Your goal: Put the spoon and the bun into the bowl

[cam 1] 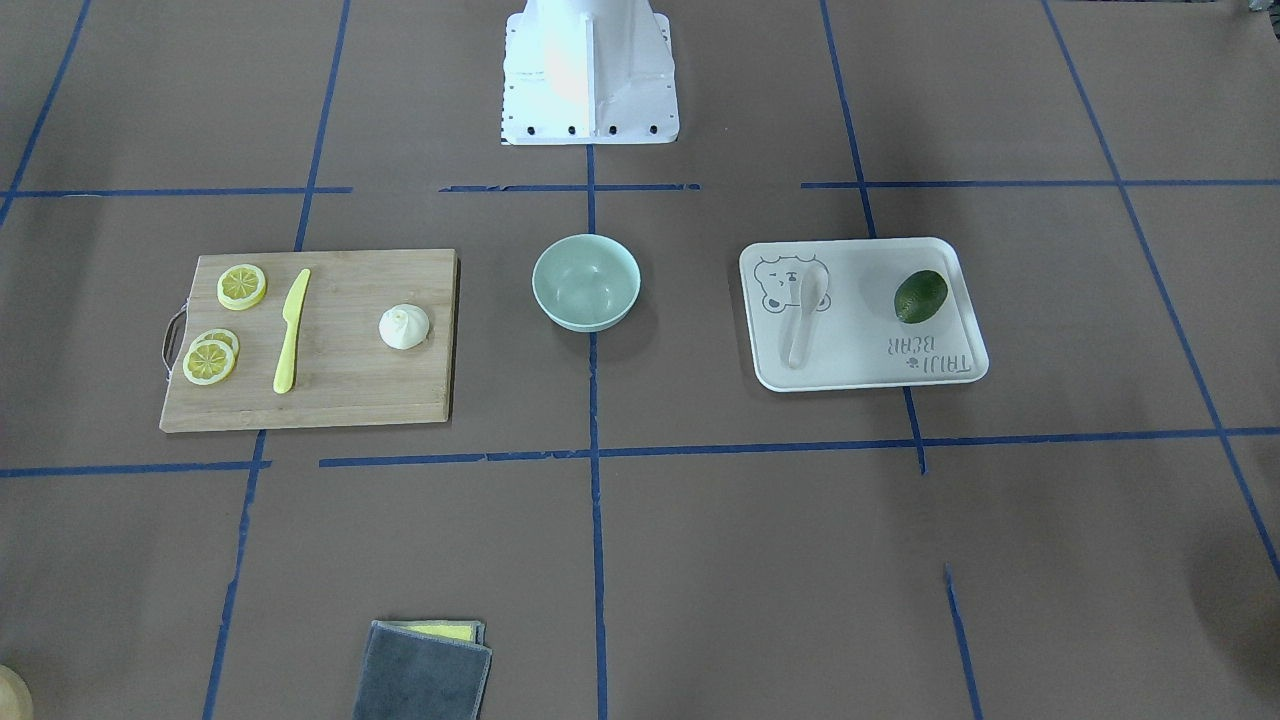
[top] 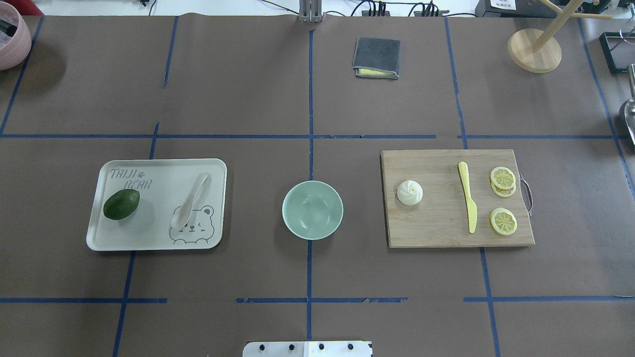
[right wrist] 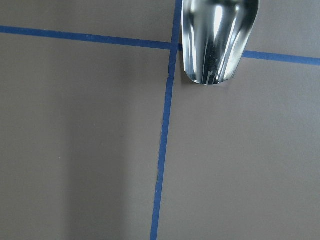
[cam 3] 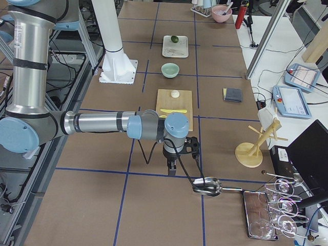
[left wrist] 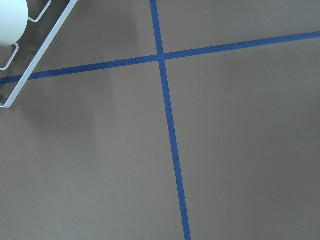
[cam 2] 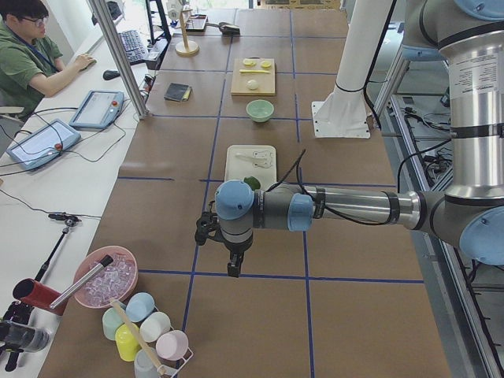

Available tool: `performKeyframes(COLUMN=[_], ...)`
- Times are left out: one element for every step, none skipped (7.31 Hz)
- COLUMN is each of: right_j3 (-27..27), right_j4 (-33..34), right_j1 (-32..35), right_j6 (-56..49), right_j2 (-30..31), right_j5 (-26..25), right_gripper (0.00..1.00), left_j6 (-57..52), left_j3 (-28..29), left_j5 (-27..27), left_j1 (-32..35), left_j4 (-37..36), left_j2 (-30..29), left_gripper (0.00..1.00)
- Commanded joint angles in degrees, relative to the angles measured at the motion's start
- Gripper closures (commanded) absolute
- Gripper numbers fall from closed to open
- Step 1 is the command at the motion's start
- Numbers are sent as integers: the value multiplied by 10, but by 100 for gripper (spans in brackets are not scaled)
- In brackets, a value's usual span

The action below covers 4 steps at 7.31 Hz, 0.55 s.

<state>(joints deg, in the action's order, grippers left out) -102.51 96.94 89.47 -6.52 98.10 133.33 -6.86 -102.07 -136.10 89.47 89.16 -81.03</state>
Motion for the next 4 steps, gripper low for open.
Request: performKeyframes(right_j3=[-1,-5,-5,-5], right_j4=[0,-1,-1,-1], right_j1=[0,0,-1,-2], right_j6=[-1,1,0,3], right_j2=[0,-4,-6,-25], right_j5=[1,1,1,2], right_gripper=[0,0,0,0], left_j6=[0,0,-1,0], left_j3=[-1,-2,-13,-15], left_j5=[0,0,0,3], left_j1=[0,0,0,0], left_j4=[0,2,5,38], left_j2=[-5,-5,-5,-8], left_gripper=[0,0,0,0])
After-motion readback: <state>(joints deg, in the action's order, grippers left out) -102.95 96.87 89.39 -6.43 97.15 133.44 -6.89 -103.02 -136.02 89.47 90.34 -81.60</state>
